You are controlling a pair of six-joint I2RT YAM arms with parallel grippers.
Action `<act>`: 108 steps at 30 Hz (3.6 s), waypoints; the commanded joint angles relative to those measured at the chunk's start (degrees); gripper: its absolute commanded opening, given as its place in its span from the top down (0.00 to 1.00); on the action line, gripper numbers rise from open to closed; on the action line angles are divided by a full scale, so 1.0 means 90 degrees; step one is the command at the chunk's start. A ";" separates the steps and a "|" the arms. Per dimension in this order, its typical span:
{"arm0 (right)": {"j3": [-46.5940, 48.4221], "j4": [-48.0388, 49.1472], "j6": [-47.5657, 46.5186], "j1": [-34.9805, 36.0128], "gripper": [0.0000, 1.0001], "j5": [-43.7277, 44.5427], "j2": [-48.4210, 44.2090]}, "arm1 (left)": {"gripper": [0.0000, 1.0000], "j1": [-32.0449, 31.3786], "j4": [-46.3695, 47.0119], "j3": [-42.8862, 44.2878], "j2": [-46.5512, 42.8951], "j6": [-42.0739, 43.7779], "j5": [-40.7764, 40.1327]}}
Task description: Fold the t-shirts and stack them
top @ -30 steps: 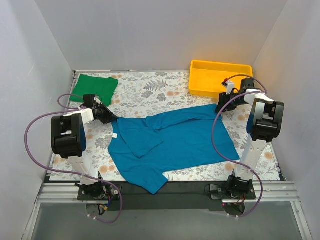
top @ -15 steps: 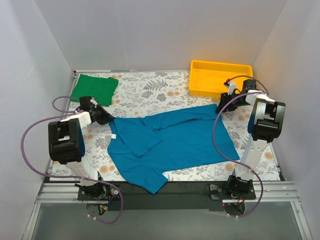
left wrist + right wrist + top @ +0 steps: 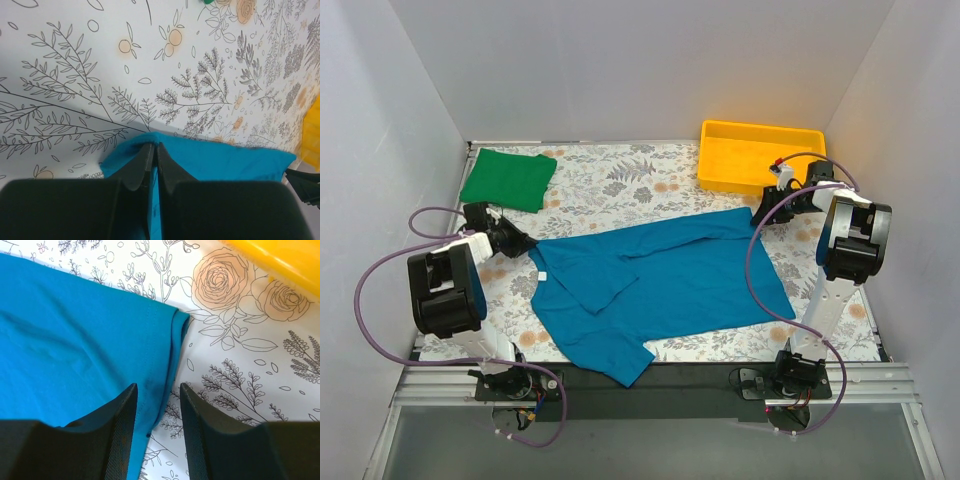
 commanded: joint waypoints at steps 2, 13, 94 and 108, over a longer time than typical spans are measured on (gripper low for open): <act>-0.0272 -0.0355 0.0065 0.0033 0.55 0.0134 0.0431 | 1.00 0.0134 0.0151 -0.0078 -0.0341 0.0006 0.0031; -0.0233 -0.0462 0.0182 0.0063 0.65 0.0007 0.0665 | 1.00 0.0134 0.0180 -0.0049 -0.0233 0.0035 0.0197; -0.3681 0.0562 -0.4410 0.8322 0.25 0.0852 -0.4541 | 0.19 -0.0110 -0.1645 -0.0459 -0.4412 0.0338 0.1281; -0.3329 0.1676 -0.3315 0.9877 0.42 0.2419 -0.3096 | 0.19 -0.0120 -0.1997 -0.0440 -0.4833 0.0484 0.1144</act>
